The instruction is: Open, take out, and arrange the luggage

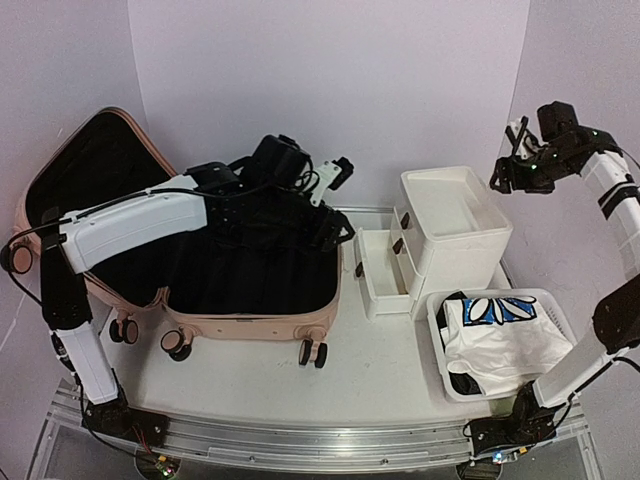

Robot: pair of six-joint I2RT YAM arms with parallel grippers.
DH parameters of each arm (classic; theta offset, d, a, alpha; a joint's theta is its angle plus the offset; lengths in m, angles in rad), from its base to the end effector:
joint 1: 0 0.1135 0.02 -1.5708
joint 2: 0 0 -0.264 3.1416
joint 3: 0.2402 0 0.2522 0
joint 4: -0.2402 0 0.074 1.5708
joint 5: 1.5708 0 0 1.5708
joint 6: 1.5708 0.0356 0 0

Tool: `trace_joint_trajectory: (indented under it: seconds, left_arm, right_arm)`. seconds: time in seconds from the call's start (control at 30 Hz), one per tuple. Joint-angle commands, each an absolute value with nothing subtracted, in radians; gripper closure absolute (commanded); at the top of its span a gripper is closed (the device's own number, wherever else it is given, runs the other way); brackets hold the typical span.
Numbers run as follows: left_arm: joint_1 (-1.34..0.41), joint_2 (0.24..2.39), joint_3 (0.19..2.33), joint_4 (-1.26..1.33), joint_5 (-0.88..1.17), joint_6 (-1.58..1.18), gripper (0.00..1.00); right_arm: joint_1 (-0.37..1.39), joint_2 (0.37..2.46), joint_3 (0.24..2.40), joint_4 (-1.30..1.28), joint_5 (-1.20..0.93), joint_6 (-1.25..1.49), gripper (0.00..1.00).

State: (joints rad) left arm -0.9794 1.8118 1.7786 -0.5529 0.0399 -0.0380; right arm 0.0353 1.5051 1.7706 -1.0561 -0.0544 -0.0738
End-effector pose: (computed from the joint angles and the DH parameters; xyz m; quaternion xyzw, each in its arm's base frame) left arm 0.2336 -0.3504 0.3611 0.4080 0.7810 -0.2455 0.4042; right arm 0.3001 0.0125 0.4212 -0.0607 0.9226 0.0178 0.3806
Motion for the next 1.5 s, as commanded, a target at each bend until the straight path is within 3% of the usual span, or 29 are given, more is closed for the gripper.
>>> trace_joint_trajectory:
  seconds: [0.0,0.23,0.37,0.53,0.7,0.77,0.93,1.47]
  left_arm:
    - [-0.922,1.658,1.717,-0.515,0.101,0.034,0.22]
    - [-0.904,1.493,1.655,-0.538,-0.016,0.155,0.13]
    - [-0.903,1.422,1.621,-0.548,-0.107,0.228,0.09]
    - [-0.9,1.368,1.582,-0.553,-0.228,0.303,0.05]
    - [-0.901,1.303,1.545,-0.573,-0.222,0.323,0.03]
    - [-0.9,1.281,1.533,-0.575,-0.242,0.338,0.02]
    - [-0.9,1.241,1.486,-0.574,-0.297,0.361,0.02]
    - [-0.897,1.205,1.354,-0.451,-0.385,0.404,0.01]
  right_arm:
    - [0.058,1.443,1.894,-1.157,-0.061,-0.059,0.17]
    - [0.313,1.486,1.997,-1.185,-0.139,0.039,0.15]
    - [0.458,1.535,1.986,-1.119,-0.169,0.106,0.23]
    - [0.638,1.639,1.994,-1.077,-0.156,0.123,0.44]
    - [0.744,1.735,1.947,-1.061,-0.131,0.169,0.67]
    - [0.77,1.767,1.911,-1.053,-0.095,0.188,0.73]
    - [0.8,1.844,1.827,-1.05,0.089,0.26,1.0]
    - [0.803,2.109,1.79,-0.907,0.228,0.398,1.0]
